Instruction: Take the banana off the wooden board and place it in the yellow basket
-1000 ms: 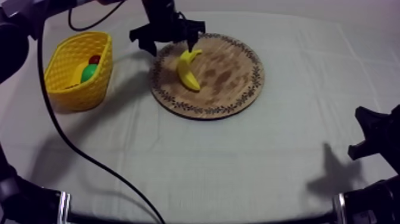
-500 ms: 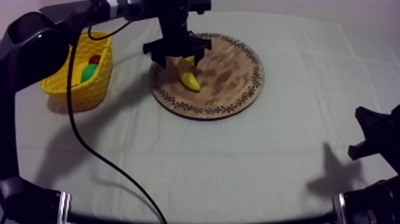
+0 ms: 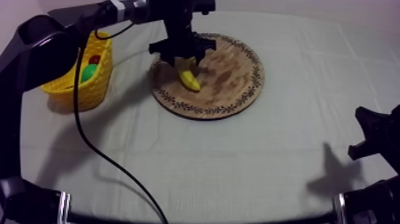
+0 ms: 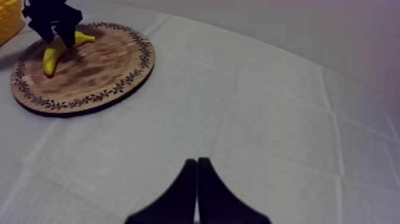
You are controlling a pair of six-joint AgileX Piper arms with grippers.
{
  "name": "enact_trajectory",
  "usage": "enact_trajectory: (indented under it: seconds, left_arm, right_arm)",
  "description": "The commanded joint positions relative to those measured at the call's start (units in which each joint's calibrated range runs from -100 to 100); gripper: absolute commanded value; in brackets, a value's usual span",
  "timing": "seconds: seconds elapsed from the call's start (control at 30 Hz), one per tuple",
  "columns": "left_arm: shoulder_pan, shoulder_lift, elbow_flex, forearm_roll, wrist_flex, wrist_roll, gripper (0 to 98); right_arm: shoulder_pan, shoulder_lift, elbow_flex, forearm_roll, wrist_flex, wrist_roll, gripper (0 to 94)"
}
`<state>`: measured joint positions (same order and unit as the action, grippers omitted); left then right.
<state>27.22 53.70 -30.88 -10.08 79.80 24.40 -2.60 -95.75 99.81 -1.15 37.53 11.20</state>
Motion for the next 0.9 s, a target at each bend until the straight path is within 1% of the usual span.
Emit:
enact_trajectory:
  seconds: [0.0, 0.13, 0.5, 0.6, 0.73, 0.87]
  left_arm:
    - [0.04, 0.14, 0.17, -0.05, -0.43, -0.08, 50.1]
    - [0.09, 0.58, 0.57, 0.08, -0.99, -0.39, 48.1]
    - [-0.08, 2.87, 0.30, 0.14, -1.21, -0.64, 47.4]
    - [-0.10, 3.31, 0.01, 0.14, -1.29, -0.79, 43.3]
    - [-0.11, 3.43, -0.69, -0.02, -1.32, -1.12, 32.8]
    - [-0.23, 2.78, -1.13, -0.03, -1.46, -1.24, 28.8]
  right_arm:
    - [0.00, 0.00, -0.03, 0.00, 0.13, 0.01, 0.3]
    - [0.00, 0.00, -0.03, 0.00, 0.13, 0.01, 0.3]
    - [0.00, 0.00, -0.03, 0.00, 0.13, 0.01, 0.3]
    - [0.00, 0.00, -0.03, 0.00, 0.13, 0.01, 0.3]
    - [0.00, 0.00, -0.03, 0.00, 0.13, 0.01, 0.3]
    - [0.00, 0.00, -0.03, 0.00, 0.13, 0.01, 0.3]
